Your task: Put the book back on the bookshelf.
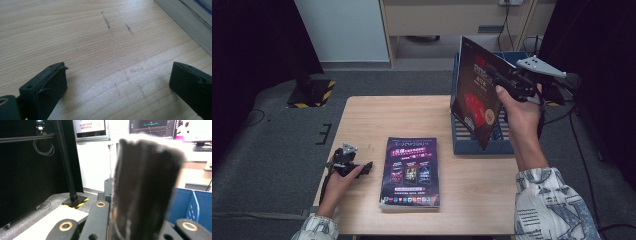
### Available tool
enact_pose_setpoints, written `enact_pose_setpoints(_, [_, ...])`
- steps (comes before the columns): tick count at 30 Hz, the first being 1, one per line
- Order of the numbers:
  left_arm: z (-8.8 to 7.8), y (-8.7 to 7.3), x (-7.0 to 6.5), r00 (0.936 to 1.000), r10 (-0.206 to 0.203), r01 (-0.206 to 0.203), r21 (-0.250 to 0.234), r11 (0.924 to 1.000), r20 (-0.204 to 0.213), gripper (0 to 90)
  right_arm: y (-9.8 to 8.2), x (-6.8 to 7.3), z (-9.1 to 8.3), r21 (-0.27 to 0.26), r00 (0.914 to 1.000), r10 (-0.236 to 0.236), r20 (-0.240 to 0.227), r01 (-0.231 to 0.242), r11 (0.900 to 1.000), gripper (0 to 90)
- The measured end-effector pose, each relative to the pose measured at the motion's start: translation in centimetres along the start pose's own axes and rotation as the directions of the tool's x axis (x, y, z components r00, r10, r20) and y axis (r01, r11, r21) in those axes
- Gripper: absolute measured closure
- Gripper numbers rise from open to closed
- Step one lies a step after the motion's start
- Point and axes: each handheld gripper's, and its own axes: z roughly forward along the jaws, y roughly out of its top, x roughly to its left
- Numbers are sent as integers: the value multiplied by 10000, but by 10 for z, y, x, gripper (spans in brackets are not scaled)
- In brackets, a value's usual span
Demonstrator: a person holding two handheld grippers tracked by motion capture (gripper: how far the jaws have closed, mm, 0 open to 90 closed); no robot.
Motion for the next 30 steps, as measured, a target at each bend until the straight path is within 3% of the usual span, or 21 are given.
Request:
enact_pose_setpoints(14, [0,0,0,10000,3,-3,3,10000,0,4,-4,-5,5,208,9975,-300,644,287,9994,870])
enact_pose_setpoints(21, [0,0,0,10000,16,-16,7,10000,6,5,-10,-7,23,376,9893,-566,1348,520,9979,871])
enact_pose_setpoints(30, [0,0,0,10000,7,-7,11,10000,13,4,-18,-3,43,378,9801,-791,1819,734,9966,871])
